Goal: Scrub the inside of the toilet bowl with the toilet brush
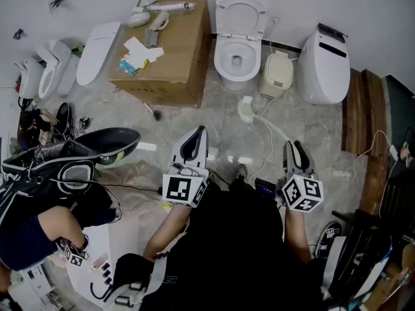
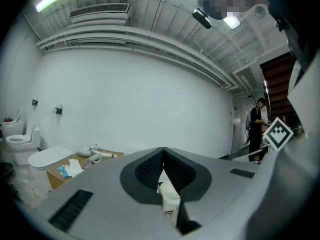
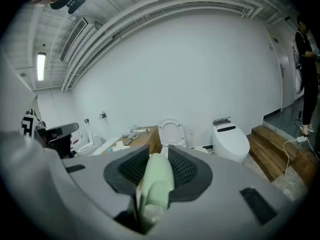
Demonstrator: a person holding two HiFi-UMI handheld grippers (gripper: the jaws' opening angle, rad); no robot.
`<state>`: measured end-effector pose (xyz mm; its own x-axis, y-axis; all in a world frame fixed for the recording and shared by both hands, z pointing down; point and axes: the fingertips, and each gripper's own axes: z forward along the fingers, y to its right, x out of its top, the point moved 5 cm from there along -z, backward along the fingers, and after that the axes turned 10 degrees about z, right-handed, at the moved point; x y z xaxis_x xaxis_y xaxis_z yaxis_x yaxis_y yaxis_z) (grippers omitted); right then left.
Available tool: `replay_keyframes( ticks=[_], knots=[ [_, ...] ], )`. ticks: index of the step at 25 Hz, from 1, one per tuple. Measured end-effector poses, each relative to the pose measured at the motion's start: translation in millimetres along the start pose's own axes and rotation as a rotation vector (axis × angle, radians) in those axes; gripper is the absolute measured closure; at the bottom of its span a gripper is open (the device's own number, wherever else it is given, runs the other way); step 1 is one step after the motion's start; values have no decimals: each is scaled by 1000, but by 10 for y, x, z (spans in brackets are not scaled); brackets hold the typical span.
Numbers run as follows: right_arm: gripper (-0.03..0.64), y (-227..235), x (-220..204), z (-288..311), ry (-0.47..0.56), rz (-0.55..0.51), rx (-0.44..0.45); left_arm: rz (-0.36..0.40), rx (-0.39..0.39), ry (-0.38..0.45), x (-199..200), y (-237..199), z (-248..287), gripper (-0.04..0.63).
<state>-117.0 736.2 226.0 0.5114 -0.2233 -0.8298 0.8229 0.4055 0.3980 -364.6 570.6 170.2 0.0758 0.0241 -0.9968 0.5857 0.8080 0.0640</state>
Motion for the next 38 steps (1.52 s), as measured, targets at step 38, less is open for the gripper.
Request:
replay_keyframes(
  ticks=[38],
  knots=[
    [490, 806, 513, 1749, -103, 70, 3, -54, 70, -45, -270, -170, 1484, 586]
  ],
)
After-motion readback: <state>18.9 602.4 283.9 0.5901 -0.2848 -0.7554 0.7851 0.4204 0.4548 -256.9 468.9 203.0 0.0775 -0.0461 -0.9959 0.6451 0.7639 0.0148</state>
